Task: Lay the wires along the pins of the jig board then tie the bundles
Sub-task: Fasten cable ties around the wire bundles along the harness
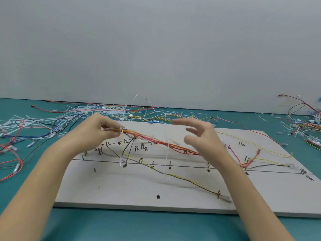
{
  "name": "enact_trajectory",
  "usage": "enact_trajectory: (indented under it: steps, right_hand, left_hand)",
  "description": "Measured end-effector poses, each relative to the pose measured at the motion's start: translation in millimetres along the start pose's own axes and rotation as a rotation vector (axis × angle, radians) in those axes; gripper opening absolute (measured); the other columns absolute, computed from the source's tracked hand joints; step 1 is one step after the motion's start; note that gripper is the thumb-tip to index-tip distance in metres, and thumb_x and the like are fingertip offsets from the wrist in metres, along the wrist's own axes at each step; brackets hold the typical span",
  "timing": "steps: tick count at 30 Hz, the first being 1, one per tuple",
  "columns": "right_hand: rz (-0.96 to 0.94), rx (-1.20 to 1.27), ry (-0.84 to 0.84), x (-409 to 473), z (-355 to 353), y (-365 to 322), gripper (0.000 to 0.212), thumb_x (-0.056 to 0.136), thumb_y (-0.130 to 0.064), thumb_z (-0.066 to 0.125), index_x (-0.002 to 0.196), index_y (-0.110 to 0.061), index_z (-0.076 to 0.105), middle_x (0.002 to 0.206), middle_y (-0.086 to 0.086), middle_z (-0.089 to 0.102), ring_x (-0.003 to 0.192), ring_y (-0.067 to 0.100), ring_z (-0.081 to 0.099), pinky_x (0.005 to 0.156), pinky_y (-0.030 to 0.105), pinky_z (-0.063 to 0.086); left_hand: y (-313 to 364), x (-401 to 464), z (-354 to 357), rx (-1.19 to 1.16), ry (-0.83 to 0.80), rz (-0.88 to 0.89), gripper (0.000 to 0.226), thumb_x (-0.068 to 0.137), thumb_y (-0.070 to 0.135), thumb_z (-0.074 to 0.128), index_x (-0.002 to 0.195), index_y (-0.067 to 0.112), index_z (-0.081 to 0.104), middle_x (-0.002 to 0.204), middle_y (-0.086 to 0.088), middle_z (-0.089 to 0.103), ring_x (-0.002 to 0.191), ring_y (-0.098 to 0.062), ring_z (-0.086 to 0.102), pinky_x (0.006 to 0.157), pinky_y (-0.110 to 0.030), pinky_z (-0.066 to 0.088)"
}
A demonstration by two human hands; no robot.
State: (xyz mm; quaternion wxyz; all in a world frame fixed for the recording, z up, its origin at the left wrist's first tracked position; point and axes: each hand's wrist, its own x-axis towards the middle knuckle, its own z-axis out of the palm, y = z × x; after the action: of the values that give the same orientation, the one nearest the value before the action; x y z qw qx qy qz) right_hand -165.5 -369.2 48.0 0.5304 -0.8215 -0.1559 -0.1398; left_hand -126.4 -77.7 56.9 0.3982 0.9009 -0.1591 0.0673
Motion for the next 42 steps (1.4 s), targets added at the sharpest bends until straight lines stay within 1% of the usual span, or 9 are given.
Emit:
enact_trajectory:
  steps: [2, 5, 13, 17, 20, 25, 30, 37, 42]
  right_hand:
    - [0.018, 0.009, 0.107, -1.6, -12.9, 0.9, 0.051, 0.067, 0.007, 0.048, 0.097, -0.027, 0.072, 0.101, -0.010, 0.073, 0.103, 0.002, 0.062, 0.093, 0.019, 0.047]
    - [0.064, -0.059, 0.170, -2.9, -21.7, 6.0, 0.048, 0.074, 0.015, 0.047, 0.087, -0.022, 0.073, 0.084, -0.002, 0.071, 0.081, 0.009, 0.062, 0.073, 0.018, 0.047]
    - [0.340, -0.226, -0.139, -8.5, -34.1, 7.8, 0.021, 0.086, -0.022, 0.057, 0.079, -0.028, 0.076, 0.044, 0.001, 0.054, 0.038, 0.012, 0.035, 0.041, 0.016, 0.031]
    - [0.621, -0.198, -0.446, -15.4, -48.1, 3.4, 0.025, 0.093, -0.044, 0.052, 0.111, -0.029, 0.062, 0.074, 0.011, 0.074, 0.033, 0.014, 0.029, 0.036, 0.020, 0.036]
    - [0.716, -0.105, -0.456, -17.9, -61.5, 4.1, 0.034, 0.094, -0.048, 0.050, 0.124, -0.032, 0.051, 0.089, 0.013, 0.075, 0.035, 0.013, 0.031, 0.037, 0.022, 0.040]
    - [0.710, 0.011, -0.371, -23.9, -70.9, 8.6, 0.034, 0.093, -0.045, 0.053, 0.124, -0.030, 0.056, 0.099, 0.007, 0.075, 0.038, 0.013, 0.040, 0.040, 0.023, 0.043]
    - [0.677, 0.165, -0.115, -25.0, -64.7, 6.6, 0.026, 0.095, -0.033, 0.055, 0.115, -0.020, 0.065, 0.109, 0.006, 0.071, 0.059, 0.026, 0.069, 0.044, 0.025, 0.052]
    - [0.518, 0.425, 0.395, -13.2, -45.0, 5.8, 0.024, 0.096, -0.019, 0.056, 0.116, -0.005, 0.060, 0.112, 0.015, 0.059, 0.094, 0.031, 0.066, 0.075, 0.034, 0.058]
    - [0.367, 0.850, 0.764, -8.3, -31.9, -0.3, 0.032, 0.092, 0.008, 0.050, 0.116, -0.007, 0.037, 0.090, 0.013, 0.053, 0.084, 0.029, 0.066, 0.072, 0.033, 0.061]
  left_hand:
    - [7.9, 1.3, 7.1, -0.040, 0.124, 0.088, 0.041, 0.084, 0.008, 0.072, 0.079, 0.048, 0.070, 0.077, 0.016, 0.068, 0.087, -0.004, 0.062, 0.080, -0.023, 0.047]
    - [19.2, 1.7, 23.4, 0.158, 0.414, 0.223, 0.030, 0.084, 0.015, 0.072, 0.097, 0.042, 0.070, 0.090, 0.013, 0.061, 0.106, -0.021, 0.046, 0.085, -0.035, 0.027]
    - [31.9, -3.5, 43.5, 0.452, 0.752, 0.365, 0.016, 0.088, 0.021, 0.064, 0.088, 0.030, 0.077, 0.067, 0.012, 0.040, 0.076, -0.020, 0.038, 0.070, -0.028, 0.007]
    - [32.5, -5.1, 53.2, 0.385, 0.785, 0.469, 0.020, 0.089, 0.006, 0.062, 0.098, 0.017, 0.077, 0.055, 0.002, 0.046, 0.055, -0.028, 0.045, 0.065, -0.033, 0.027]
    - [32.7, -6.1, 59.4, 0.314, 0.814, 0.469, 0.026, 0.093, 0.008, 0.057, 0.112, 0.014, 0.073, 0.057, -0.007, 0.062, 0.047, -0.031, 0.048, 0.051, -0.038, 0.043]
    - [45.2, -9.2, 72.7, -0.175, 0.801, 0.527, 0.027, 0.088, -0.004, 0.055, 0.105, 0.010, 0.071, 0.096, 0.015, 0.069, 0.081, -0.010, 0.069, 0.078, -0.021, 0.053]
    - [58.5, -19.7, 86.0, -0.626, 0.633, 0.530, 0.036, 0.085, -0.014, 0.046, 0.092, 0.016, 0.064, 0.100, 0.003, 0.074, 0.111, -0.020, 0.067, 0.090, -0.031, 0.052]
    - [78.2, -31.0, 97.4, -0.904, 0.579, 0.378, 0.007, 0.084, 0.004, 0.057, 0.081, 0.004, 0.064, 0.093, -0.006, 0.076, 0.100, -0.023, 0.071, 0.082, -0.025, 0.054]
    - [85.9, -30.8, 97.1, -1.055, 0.602, 0.258, 0.015, 0.085, 0.002, 0.063, 0.074, 0.011, 0.067, 0.088, -0.005, 0.077, 0.095, -0.024, 0.072, 0.079, -0.025, 0.056]
